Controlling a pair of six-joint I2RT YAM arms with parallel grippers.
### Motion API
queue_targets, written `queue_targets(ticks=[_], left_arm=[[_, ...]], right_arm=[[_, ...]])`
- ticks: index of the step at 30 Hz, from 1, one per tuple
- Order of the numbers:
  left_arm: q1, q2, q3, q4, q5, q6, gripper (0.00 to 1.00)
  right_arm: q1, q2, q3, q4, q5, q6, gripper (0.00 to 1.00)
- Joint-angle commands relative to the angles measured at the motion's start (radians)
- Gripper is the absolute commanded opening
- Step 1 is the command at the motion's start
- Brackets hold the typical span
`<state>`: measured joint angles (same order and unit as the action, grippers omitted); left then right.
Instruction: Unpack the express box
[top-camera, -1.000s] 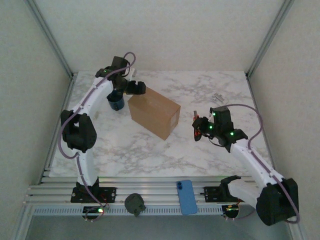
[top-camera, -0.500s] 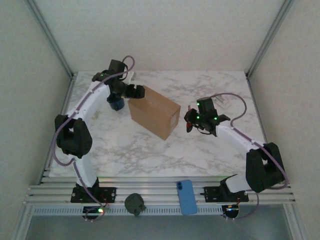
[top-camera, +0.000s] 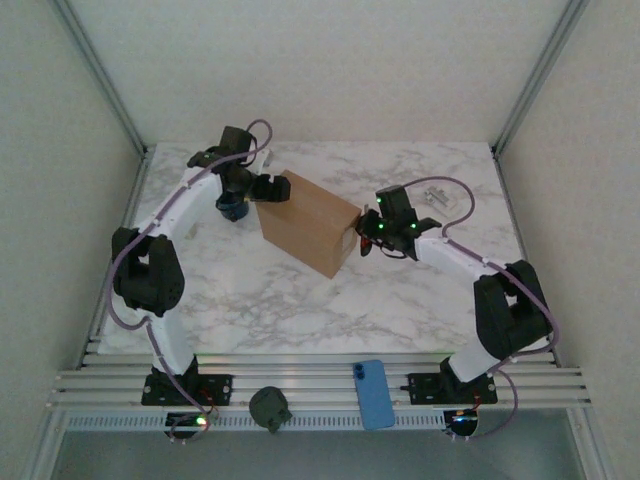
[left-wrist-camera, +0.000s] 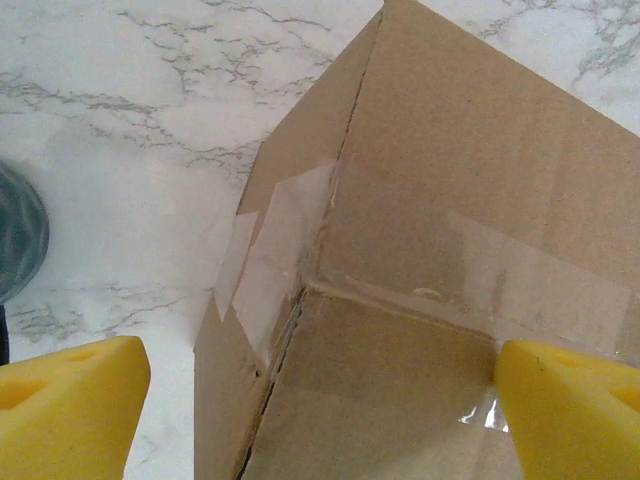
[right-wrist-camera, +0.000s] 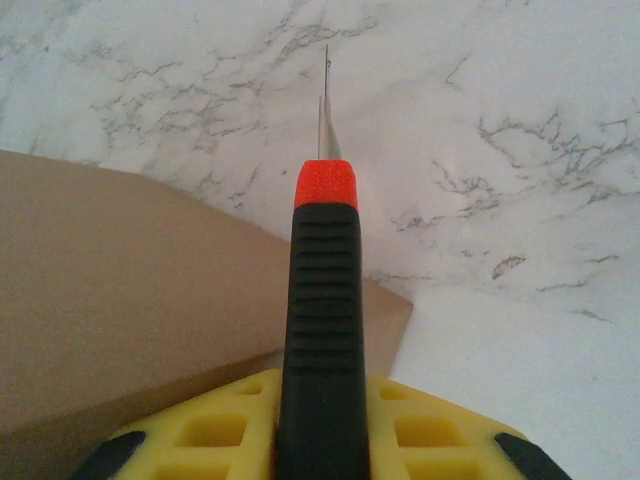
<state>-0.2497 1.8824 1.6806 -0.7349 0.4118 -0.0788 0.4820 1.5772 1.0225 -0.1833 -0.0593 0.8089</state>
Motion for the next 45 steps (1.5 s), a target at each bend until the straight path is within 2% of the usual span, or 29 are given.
queue_targets(ticks=[1, 6, 10, 18, 20, 24, 30, 35, 45], left_arm=[[-0.023, 0.003, -0.047, 0.012, 0.038, -0.01, 0.89], [-0.037, 0.003, -0.073, 0.031, 0.036, -0.02, 0.89], [-0.039, 0.006, -0.073, 0.04, 0.014, -0.027, 0.89], [-0.038, 0.033, -0.024, 0.002, -0.011, -0.011, 0.89], [-0.037, 0.032, -0.024, -0.007, -0.027, -0.01, 0.89], [-0.037, 0.029, -0.021, -0.009, -0.031, -0.012, 0.88], [-0.037, 0.034, -0.01, -0.015, -0.043, -0.03, 0.88], [-0.036, 0.034, -0.002, -0.018, -0.057, -0.051, 0.88], [-0.036, 0.038, 0.014, -0.021, -0.05, -0.061, 0.88]], right_arm=[[0.01, 0.039, 0.071, 0.025, 0.007, 0.0, 0.0], [0.007, 0.082, 0.158, -0.017, 0.011, -0.032, 0.0], [0.007, 0.061, 0.165, -0.034, 0.023, -0.046, 0.0], [-0.011, -0.088, 0.087, -0.103, 0.022, -0.108, 0.0], [-0.013, -0.142, 0.069, -0.119, -0.045, -0.159, 0.0], [-0.043, -0.237, 0.02, -0.167, -0.267, -0.229, 0.0], [-0.191, -0.457, -0.156, -0.155, -0.493, -0.186, 0.0], [-0.204, -0.509, -0.269, -0.002, -0.712, -0.08, 0.0], [-0.209, -0.494, -0.329, 0.104, -0.691, -0.024, 0.0]])
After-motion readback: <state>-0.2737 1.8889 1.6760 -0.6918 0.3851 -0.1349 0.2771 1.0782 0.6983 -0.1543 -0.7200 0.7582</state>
